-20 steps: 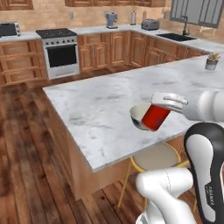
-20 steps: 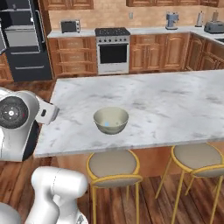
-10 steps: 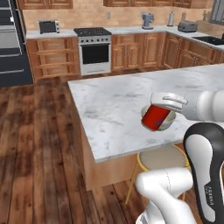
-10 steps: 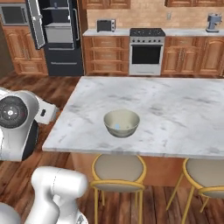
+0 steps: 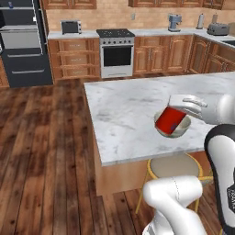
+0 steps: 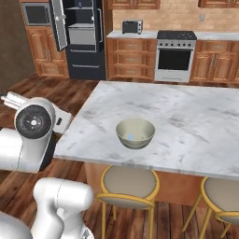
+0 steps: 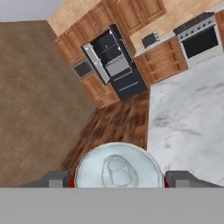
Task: Open the fridge, grab two sodas, and place both sodas inside the bowl with ice on the dining counter.
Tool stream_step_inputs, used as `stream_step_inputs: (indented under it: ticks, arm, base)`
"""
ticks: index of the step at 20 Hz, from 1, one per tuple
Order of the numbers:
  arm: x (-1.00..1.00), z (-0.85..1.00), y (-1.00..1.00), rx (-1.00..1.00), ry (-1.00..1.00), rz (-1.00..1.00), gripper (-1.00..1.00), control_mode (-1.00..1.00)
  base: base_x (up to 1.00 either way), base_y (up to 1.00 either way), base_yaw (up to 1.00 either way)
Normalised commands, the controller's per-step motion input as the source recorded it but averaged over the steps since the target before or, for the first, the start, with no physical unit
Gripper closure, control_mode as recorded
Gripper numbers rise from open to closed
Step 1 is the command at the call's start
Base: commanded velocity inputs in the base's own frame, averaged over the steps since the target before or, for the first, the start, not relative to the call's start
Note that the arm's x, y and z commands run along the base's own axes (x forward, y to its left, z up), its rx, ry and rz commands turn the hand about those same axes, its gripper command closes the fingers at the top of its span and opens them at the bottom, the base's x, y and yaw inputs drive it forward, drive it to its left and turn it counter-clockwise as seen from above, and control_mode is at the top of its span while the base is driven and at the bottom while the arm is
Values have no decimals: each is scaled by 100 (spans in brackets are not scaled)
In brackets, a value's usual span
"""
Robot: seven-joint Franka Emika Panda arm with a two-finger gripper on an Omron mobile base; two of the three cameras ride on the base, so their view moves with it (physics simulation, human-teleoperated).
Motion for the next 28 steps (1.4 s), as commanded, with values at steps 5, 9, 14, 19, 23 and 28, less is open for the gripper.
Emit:
stream_step_inputs:
  ticks: [5,9,14,19,23,28]
  arm:
    - [48,4,-100,20,7,-1,100,-100]
    - [64,3,-90,25,20,-17,100,-100]
    - [69,0,-67,28,31,-27,100,-100]
    - [52,-8,-41,25,38,-29,100,-100]
    - [38,-28,-25,10,31,-21,100,-100]
    - [8,-42,-11,0,17,-1,100,-100]
  base:
    - [0,0,0]
    - [0,0,0]
    - [0,0,0]
    - [0,0,0]
    - [0,0,0]
    - [0,0,0]
